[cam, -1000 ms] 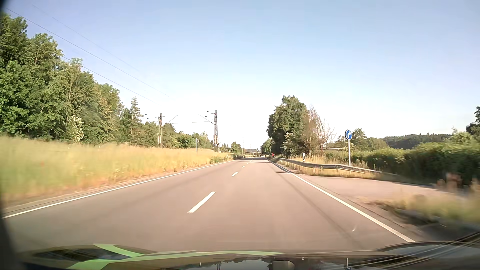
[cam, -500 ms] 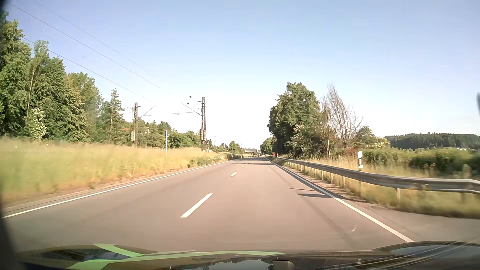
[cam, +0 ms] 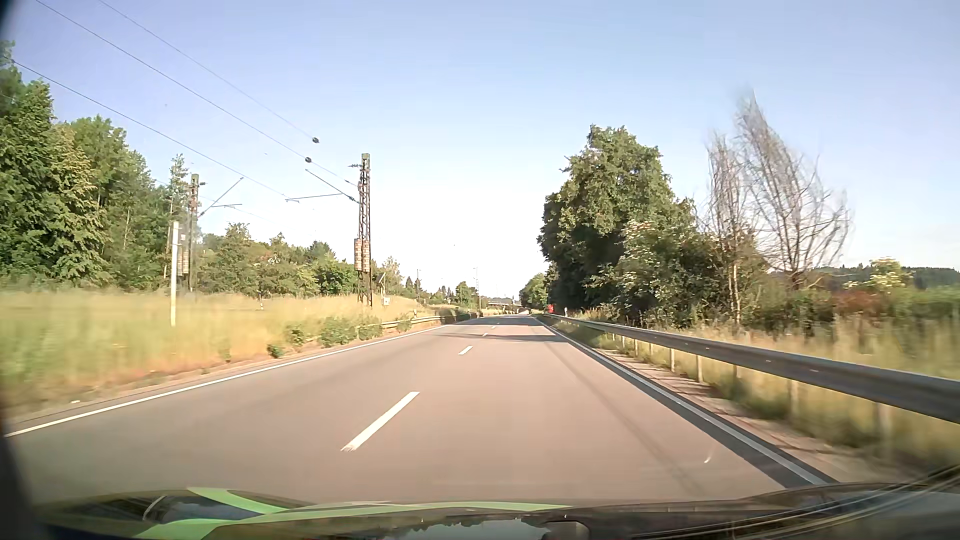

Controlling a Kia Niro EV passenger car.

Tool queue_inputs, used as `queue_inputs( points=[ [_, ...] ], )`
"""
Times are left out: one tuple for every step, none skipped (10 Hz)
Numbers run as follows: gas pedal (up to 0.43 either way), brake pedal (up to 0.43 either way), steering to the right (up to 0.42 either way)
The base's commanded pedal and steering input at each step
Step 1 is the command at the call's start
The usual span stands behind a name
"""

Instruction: Follow the waypoints while adhering to traffic rules and regulations

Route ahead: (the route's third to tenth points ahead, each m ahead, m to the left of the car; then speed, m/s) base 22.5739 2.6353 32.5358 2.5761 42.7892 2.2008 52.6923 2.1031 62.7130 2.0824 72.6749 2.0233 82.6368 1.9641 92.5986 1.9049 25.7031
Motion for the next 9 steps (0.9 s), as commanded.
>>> queue_inputs(
  points=[
    [0.22, 0.0, -0.003],
    [0.22, 0.0, -0.003],
    [0.22, 0.0, -0.003],
    [0.209, 0.0, -0.003],
    [0.209, 0.0, -0.003],
    [0.197, 0.0, -0.003],
    [0.197, 0.0, -0.001],
    [0.197, 0.0, 0.0],
    [0.209, 0.0, 0.0]
  ],
)
